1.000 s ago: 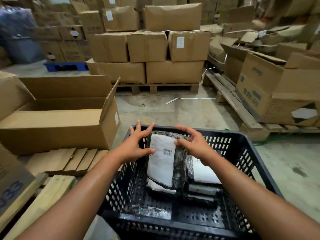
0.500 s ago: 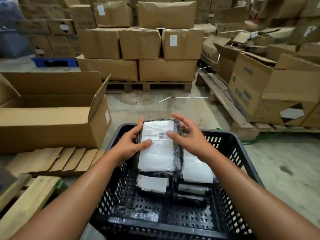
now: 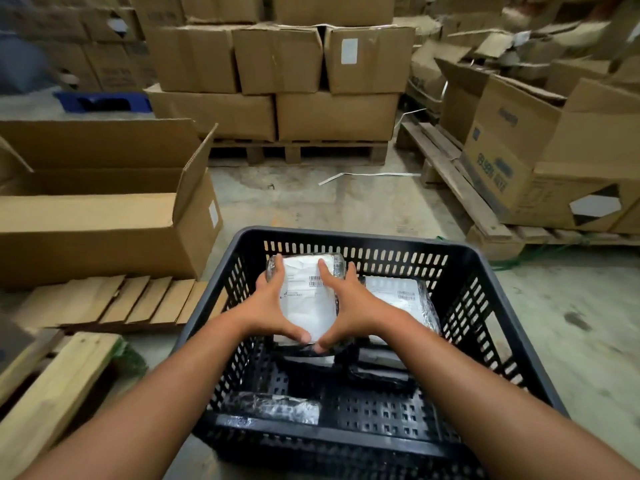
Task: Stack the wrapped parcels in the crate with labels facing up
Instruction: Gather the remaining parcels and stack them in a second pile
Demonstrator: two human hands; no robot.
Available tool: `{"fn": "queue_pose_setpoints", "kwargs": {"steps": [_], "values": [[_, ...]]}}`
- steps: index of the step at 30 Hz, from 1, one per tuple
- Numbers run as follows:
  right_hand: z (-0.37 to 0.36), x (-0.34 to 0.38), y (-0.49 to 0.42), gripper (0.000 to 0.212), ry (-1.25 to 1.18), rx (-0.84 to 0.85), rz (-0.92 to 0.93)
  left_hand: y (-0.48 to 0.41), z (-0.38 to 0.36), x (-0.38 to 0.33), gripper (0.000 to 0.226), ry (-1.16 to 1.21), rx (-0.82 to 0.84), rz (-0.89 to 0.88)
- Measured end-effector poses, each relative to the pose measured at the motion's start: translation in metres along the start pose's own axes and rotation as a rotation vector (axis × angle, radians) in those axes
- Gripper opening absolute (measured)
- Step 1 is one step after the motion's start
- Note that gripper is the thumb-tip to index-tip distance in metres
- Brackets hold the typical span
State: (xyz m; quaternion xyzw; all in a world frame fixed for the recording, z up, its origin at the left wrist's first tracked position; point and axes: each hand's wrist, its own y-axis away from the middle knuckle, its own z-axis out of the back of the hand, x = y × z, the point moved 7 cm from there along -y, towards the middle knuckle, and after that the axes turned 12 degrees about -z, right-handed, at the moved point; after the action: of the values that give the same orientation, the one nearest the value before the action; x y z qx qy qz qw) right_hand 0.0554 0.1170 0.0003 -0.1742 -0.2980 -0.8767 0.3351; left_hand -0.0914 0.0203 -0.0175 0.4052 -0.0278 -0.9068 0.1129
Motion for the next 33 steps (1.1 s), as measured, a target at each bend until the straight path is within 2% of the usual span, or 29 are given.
{"fn": "queue_pose_setpoints", "kwargs": {"steps": [3,9,15,18,22,25,27,33], "values": [[-0.011,0.000,-0.008,0.161,0.078,-0.010,0.000,-0.006,-0.011,0.009,0.176,-0.088,0.101,0.047],[-0.042,0.006,-0.016,0.156,0.262,0.005,-0.048,-0.011,-0.022,0.035,0.171,-0.201,0.170,0.077],[-0.050,0.014,-0.019,0.124,0.549,0.055,-0.051,-0.030,-0.031,0.046,0.158,-0.190,0.212,0.042],[-0.049,0.012,-0.021,0.119,0.594,0.067,-0.061,-0.033,-0.033,0.052,0.154,-0.224,0.202,0.042],[-0.055,0.007,-0.026,0.139,0.654,0.155,-0.068,-0.035,-0.042,0.059,0.154,-0.269,0.271,0.100],[-0.061,0.001,-0.030,0.125,0.706,0.139,-0.051,-0.035,-0.050,0.065,0.159,-0.248,0.351,0.113],[-0.066,-0.003,-0.033,0.118,0.721,0.119,-0.042,-0.036,-0.050,0.067,0.158,-0.229,0.331,0.096],[-0.074,-0.006,-0.040,0.116,0.733,0.143,-0.089,-0.036,-0.048,0.067,0.152,-0.215,0.295,0.094]]}}
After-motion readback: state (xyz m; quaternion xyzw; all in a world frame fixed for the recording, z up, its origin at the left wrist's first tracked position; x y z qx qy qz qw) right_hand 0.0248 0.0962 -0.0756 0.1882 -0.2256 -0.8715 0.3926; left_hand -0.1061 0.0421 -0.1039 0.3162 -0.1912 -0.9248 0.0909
